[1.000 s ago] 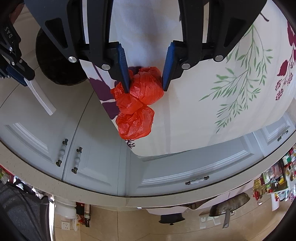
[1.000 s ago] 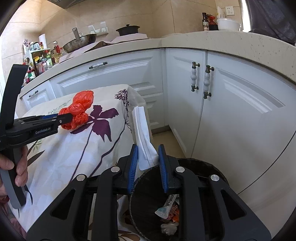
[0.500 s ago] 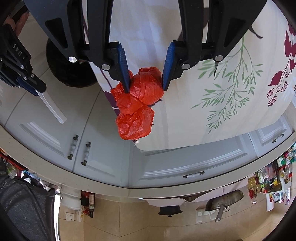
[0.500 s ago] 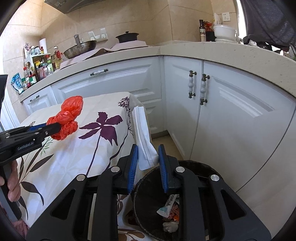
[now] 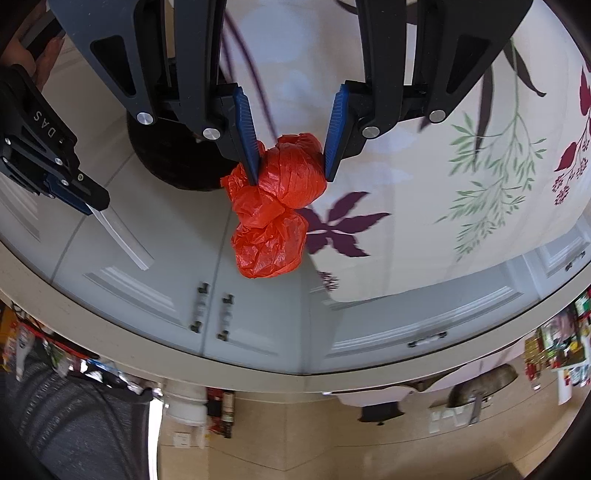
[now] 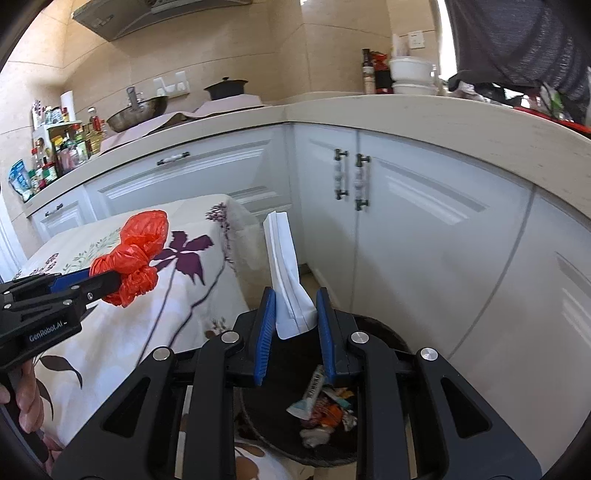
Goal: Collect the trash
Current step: 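Carry the orange bag and paper strip over the wastebasket and open both tools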
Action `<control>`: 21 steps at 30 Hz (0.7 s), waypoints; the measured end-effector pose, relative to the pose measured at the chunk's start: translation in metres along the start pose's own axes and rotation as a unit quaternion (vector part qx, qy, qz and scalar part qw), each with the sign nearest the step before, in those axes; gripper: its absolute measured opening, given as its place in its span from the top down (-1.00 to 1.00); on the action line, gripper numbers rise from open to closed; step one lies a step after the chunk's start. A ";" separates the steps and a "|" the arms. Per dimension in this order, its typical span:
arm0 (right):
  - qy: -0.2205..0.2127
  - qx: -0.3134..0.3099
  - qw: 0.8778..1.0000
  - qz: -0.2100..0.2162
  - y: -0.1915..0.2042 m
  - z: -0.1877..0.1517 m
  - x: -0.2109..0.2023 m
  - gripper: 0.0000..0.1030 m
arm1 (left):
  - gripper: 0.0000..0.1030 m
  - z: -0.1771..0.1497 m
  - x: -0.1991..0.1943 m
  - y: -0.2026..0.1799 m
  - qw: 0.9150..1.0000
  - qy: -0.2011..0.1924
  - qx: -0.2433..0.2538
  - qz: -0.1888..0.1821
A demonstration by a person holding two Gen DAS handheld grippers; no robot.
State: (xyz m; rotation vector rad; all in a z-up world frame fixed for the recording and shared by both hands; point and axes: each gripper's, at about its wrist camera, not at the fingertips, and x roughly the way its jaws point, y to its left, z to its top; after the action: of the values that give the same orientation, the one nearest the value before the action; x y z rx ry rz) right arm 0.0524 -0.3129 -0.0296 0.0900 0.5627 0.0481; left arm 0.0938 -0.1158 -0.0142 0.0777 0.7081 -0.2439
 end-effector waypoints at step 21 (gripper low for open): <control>0.025 0.031 0.999 -0.037 -0.043 -0.022 0.016 0.56 | 0.30 -0.008 0.036 -0.067 0.999 0.022 0.038 -0.020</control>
State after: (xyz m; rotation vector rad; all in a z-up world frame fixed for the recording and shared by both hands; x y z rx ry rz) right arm 0.0554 -0.3526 -0.0611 0.1290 0.6167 -0.0393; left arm 0.0990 -0.1865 -0.0430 0.1416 0.7449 -0.3089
